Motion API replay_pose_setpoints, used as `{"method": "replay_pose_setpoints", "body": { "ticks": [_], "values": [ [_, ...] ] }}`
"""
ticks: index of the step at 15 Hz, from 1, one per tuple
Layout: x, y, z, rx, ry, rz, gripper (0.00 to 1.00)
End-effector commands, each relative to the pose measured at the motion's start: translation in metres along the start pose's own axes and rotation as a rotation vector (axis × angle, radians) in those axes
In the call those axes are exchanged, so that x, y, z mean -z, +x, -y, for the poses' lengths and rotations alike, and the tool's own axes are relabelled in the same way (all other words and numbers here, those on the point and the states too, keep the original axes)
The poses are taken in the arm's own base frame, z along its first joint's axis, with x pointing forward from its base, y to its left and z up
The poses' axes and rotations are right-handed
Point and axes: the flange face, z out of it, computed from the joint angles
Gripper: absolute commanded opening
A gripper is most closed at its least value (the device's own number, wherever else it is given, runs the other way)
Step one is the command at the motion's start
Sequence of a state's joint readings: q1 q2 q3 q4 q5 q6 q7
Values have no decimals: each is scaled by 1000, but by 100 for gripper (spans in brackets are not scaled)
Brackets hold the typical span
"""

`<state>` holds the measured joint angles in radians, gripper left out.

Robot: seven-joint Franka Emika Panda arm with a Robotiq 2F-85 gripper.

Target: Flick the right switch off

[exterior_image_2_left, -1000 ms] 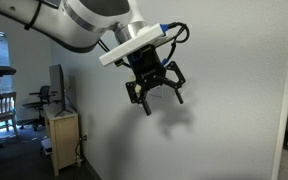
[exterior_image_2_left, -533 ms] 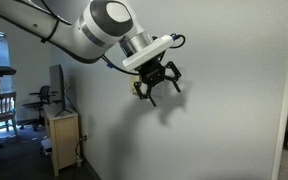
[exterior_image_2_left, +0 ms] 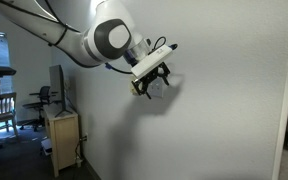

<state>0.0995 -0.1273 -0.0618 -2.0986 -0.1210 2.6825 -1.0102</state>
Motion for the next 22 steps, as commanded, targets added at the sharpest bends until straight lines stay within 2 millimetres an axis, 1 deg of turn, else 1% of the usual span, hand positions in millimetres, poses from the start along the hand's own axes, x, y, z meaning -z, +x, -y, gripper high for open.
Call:
{"method": "replay_pose_setpoints", "body": {
  "ticks": [1,3,5,9,12,13,14,15,16,17,19,22],
  "values": [
    [0,2,1,3,0,-2,100],
    [-2,2,2,16,1,4,100],
    [-4,12,8,101,1,6,100],
    [6,24,16,239,-10,-19,100],
    [11,31,18,324,-8,-103,100],
    [9,39,21,354,17,-142,100],
    [10,41,22,377,32,-170,100],
    [7,52,27,398,92,-217,100],
    [6,54,28,417,128,-254,100],
    [2,52,28,448,154,-278,100],
    [-5,51,25,513,186,-271,100],
    [-19,47,13,591,176,-220,100]
  ]
}}
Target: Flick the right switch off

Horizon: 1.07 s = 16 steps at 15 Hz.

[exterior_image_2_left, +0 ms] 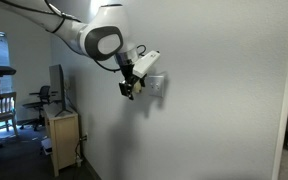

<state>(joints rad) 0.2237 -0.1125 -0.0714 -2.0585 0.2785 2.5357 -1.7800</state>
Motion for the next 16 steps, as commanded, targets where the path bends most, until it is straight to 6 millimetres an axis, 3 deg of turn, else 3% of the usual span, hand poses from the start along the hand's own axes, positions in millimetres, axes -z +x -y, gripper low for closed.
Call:
{"method": "replay_pose_setpoints", "body": {
  "ticks": [1,2,3,11,16],
  "values": [
    [-17,-16,-21,98,-2,35,100],
    [-24,-17,-25,89,-16,43,100],
    [-8,-10,-11,53,-3,28,100],
    [-37,-7,-31,67,-120,88,100],
    [-67,-7,-40,75,-183,89,100]
  ]
}}
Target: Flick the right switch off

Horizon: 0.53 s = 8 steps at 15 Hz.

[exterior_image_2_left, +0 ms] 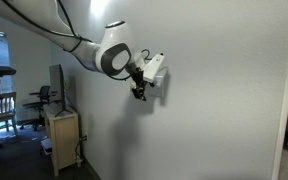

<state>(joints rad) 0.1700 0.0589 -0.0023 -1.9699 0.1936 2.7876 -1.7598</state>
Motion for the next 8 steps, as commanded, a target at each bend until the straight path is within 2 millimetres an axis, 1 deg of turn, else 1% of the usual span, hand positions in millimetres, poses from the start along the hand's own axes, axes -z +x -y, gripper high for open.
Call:
{"method": "replay_pose_setpoints", "body": {
  "ticks": [1,4,8],
  "values": [
    [-27,-6,-7,16,-32,7,100],
    [-35,-7,-18,36,-45,11,100],
    [-28,-3,-42,86,-78,24,100]
  ]
}}
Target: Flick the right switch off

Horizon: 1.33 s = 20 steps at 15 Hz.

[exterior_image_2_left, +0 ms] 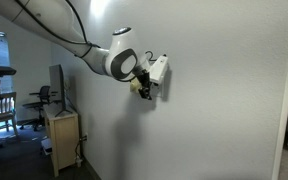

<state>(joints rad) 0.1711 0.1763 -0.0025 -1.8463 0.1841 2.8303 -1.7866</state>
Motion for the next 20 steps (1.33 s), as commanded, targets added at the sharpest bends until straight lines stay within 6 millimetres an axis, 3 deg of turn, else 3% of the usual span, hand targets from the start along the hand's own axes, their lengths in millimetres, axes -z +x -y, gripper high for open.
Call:
{"method": "replay_pose_setpoints", "body": {
  "ticks": [1,5,20],
  "values": [
    [2,-1,-23,58,-39,16,100],
    [1,1,-32,50,-60,2,100],
    [-23,-9,-11,-48,2,-37,100]
  ]
}}
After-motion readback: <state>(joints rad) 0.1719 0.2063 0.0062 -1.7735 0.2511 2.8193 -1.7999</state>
